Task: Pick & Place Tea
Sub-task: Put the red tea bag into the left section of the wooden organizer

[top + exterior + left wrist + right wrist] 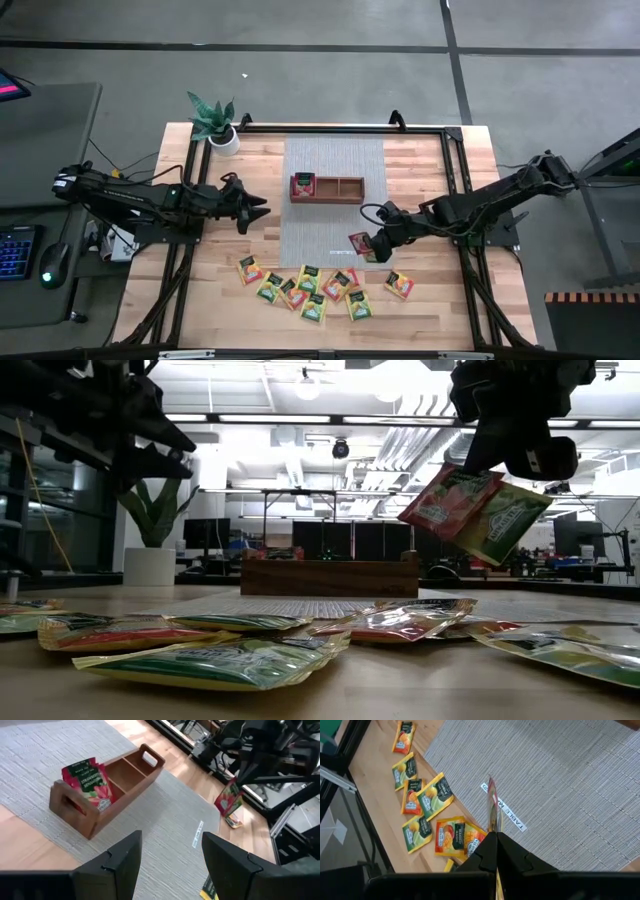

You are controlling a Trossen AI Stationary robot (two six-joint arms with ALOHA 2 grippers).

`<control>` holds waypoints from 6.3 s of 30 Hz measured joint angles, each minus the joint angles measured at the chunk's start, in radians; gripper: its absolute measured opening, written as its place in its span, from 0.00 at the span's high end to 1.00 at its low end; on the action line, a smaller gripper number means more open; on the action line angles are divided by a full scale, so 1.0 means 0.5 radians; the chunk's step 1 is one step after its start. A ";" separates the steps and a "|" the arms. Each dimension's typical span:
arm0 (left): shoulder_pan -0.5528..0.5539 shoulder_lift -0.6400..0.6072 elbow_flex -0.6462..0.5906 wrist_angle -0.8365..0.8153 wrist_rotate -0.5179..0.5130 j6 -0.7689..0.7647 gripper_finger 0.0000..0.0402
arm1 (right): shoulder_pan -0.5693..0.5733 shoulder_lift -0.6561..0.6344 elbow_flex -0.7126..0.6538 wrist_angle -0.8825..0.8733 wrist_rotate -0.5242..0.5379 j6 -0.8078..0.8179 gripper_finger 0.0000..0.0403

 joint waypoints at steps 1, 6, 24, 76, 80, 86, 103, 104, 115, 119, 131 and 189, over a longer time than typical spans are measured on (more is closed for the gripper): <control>0.000 0.000 0.000 -0.003 0.007 -0.002 0.49 | 0.000 0.000 0.000 0.000 0.000 -0.005 1.00; 0.000 0.000 0.000 0.013 0.214 0.080 0.49 | 0.000 0.001 0.000 0.001 -0.017 -0.032 1.00; 0.001 1.188 0.235 0.811 0.709 0.544 0.49 | -0.053 0.001 0.000 0.083 -0.184 -0.204 1.00; 0.118 2.517 1.835 0.269 1.584 0.723 0.15 | -0.053 0.002 0.000 0.102 -0.511 -0.726 1.00; 0.118 2.517 1.835 0.264 1.580 0.702 0.15 | -0.053 0.002 0.000 0.166 -0.515 -0.727 1.00; 0.118 2.517 1.835 0.264 1.586 0.677 0.15 | -0.053 0.002 0.000 0.193 -0.505 -0.742 1.00; 0.104 2.516 1.835 0.331 1.788 0.569 0.34 | -0.053 0.002 0.000 0.194 -0.404 -0.734 1.00; 0.105 2.516 1.835 0.367 1.811 0.555 0.36 | -0.053 0.002 0.000 0.194 -0.403 -0.733 1.00; 0.105 2.515 1.834 0.551 1.772 0.465 0.51 | -0.053 0.002 0.000 0.196 -0.388 -0.727 1.00; 0.105 2.515 1.834 0.548 1.665 0.451 0.51 | -0.053 0.002 0.000 0.195 -0.384 -0.726 1.00; 0.105 2.515 1.834 0.648 1.565 0.314 0.52 | -0.053 0.002 0.000 0.195 -0.346 -0.726 1.00; 0.157 2.647 2.037 0.447 1.471 0.523 1.00 | -0.053 0.002 -0.002 0.207 -0.395 -0.774 0.93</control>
